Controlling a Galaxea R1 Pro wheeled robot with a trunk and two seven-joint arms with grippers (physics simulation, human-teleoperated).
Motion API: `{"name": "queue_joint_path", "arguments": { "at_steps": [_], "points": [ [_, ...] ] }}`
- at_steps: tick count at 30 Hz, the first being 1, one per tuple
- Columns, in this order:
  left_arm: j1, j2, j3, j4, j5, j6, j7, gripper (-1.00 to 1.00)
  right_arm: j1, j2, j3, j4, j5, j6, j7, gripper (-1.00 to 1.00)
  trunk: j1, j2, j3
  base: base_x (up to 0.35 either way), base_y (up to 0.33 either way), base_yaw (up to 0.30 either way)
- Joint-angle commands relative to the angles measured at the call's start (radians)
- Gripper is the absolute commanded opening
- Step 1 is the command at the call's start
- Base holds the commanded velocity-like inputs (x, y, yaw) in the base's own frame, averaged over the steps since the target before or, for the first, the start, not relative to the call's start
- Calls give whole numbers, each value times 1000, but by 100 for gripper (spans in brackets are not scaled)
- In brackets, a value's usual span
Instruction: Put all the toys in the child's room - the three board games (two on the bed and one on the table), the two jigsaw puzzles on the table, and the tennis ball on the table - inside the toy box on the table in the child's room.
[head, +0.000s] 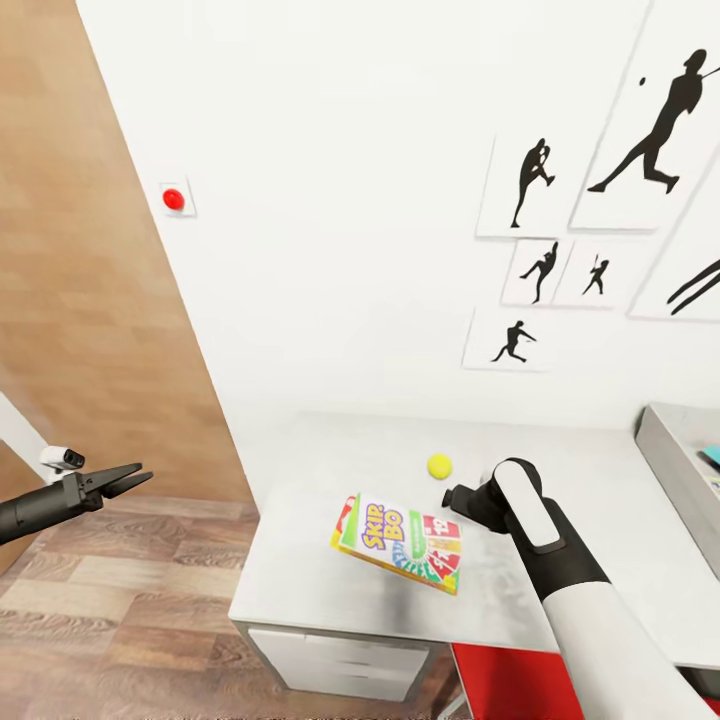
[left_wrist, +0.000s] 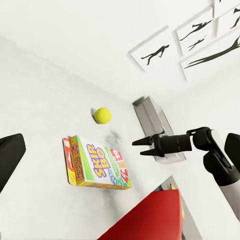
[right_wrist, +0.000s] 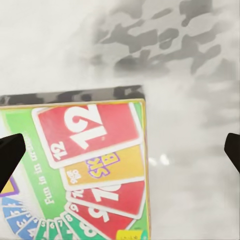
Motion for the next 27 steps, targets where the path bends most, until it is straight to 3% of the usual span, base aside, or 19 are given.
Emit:
{"name": "queue_joint_path", "arguments": {
  "at_steps": [1,27],
  "points": [
    [-1,0,0,0,0,11,-4,100,-1,-1,3,1,-9,2,-9,100,1,-2,-4,0,19,0],
    [-1,-1,0,0,0,10,-4,100,-1,-3,3,13,-8,2,14,100,1,-2,-46,0,3,0]
  ]
}}
